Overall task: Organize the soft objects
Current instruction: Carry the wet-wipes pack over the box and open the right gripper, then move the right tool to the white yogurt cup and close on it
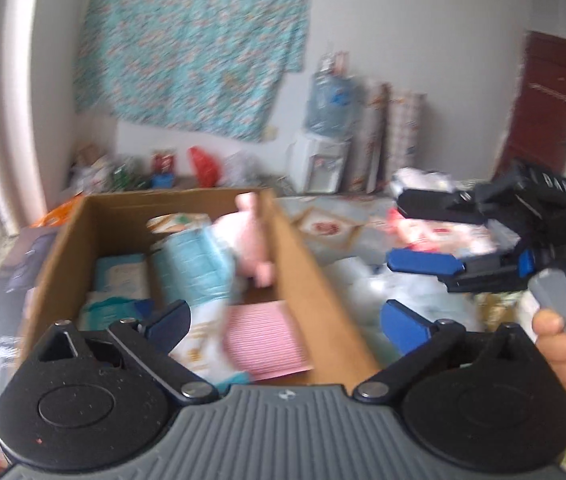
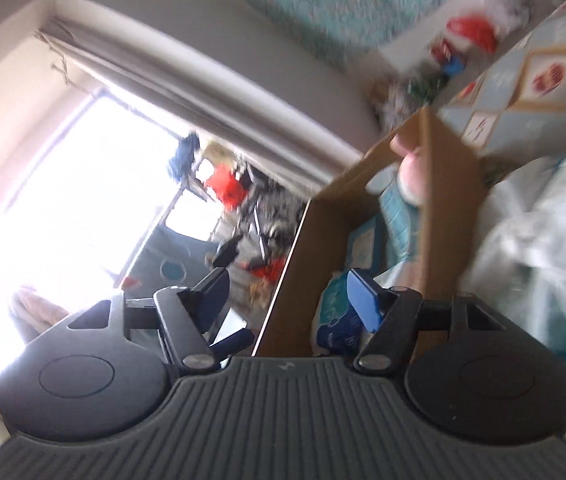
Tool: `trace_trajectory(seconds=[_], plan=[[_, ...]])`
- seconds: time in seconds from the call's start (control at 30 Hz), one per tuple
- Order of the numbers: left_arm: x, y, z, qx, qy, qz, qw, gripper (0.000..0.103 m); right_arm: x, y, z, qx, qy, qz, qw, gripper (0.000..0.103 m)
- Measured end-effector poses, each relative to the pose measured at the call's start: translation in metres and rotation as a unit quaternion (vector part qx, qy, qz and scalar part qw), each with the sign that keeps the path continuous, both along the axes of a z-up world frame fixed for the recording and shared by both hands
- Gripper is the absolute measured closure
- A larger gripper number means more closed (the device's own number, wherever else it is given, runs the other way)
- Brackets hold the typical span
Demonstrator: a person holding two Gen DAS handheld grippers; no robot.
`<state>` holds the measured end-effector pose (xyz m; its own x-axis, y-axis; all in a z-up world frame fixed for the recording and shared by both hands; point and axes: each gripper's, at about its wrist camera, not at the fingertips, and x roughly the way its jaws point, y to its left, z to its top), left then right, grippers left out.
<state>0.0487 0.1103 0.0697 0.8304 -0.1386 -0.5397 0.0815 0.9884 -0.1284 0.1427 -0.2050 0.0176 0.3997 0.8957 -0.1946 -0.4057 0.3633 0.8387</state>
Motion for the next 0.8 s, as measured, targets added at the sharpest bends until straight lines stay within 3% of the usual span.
trace_trajectory(seconds=[0.17, 0.33, 0.6, 0.8], plan=[[0.006, -0.06, -0.012, -0.011, -0.005, -0.057, 0.9983, 0.001, -0.038, -0.082, -0.022, -0.037, -0.015, -0.103, 0.994, 0.031], [0.019, -0.117, -0.03, -0.008, -0.002, -0.112, 0.9936, 0.001, -0.068, -0.141, -0.046, -0.063, -0.022, -0.197, 0.978, 0.031], [0.048, -0.188, -0.062, 0.001, -0.001, -0.168, 0.9857, 0.001, -0.076, -0.177, -0.088, -0.142, -0.022, -0.292, 0.946, 0.03], [0.068, -0.223, -0.085, -0.007, 0.002, -0.195, 0.9807, 0.001, -0.059, -0.195, -0.102, -0.174, -0.011, -0.316, 0.933, 0.03]])
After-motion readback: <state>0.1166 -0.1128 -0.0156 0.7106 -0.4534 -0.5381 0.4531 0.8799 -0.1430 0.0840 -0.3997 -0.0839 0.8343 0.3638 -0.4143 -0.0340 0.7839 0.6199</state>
